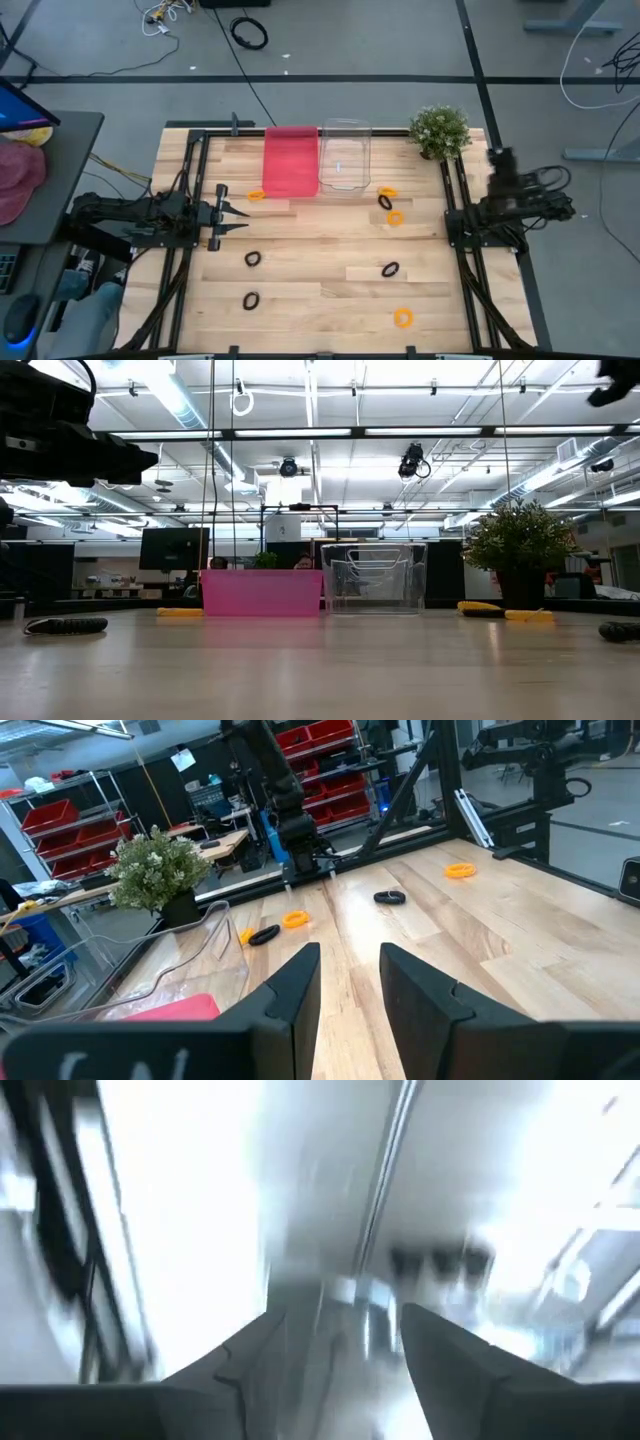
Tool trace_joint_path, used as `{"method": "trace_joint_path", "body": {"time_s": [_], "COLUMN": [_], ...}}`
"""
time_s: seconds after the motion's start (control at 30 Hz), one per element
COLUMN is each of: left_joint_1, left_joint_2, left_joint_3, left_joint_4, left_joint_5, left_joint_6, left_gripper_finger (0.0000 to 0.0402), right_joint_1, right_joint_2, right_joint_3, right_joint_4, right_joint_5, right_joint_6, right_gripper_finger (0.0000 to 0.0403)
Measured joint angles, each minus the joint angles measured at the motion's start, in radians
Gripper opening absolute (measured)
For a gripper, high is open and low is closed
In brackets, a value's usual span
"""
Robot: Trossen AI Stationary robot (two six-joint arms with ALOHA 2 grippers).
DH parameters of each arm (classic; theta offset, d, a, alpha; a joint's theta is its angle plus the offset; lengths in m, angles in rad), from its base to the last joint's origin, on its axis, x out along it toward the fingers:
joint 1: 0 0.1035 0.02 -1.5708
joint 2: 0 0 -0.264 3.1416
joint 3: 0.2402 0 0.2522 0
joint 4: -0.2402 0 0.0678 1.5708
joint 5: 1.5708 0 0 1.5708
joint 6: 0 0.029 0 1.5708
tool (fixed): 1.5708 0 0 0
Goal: Sort spring keychains
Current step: Put the yellow spring keychain into the transparent bin
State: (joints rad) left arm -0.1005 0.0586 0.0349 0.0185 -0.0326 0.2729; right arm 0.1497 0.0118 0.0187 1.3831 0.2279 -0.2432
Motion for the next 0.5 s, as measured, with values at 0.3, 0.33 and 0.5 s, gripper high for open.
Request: {"method": "trace_joint_path", "body": {"time_s": [0.3,0.33,0.5], "left_joint_1": [0.000,0.000,0.000], "left_joint_2": [0.000,0.000,0.000], "left_joint_3": [0.000,0.000,0.000], "left_joint_4": [0.000,0.000,0.000], "left_joint_5": [0.000,0.000,0.000], "left_joint_6": [0.000,0.000,0.000], "left_gripper_finger": [0.0112,0.0112,0.0112], "right_joint_1": [0.000,0.000,0.000], "right_joint_2": [0.004,0.004,0.004], "right_joint_3": [-0.001,-0.001,-0.001], "right_joint_4": [-0.031,-0.031,-0.009], "right_joint_5": [0.000,-0.001,-0.003], "right_joint_6": [-0.132,-0.122,0.101], "right_gripper_finger": [0.0198,0.0198,0.0198]}}
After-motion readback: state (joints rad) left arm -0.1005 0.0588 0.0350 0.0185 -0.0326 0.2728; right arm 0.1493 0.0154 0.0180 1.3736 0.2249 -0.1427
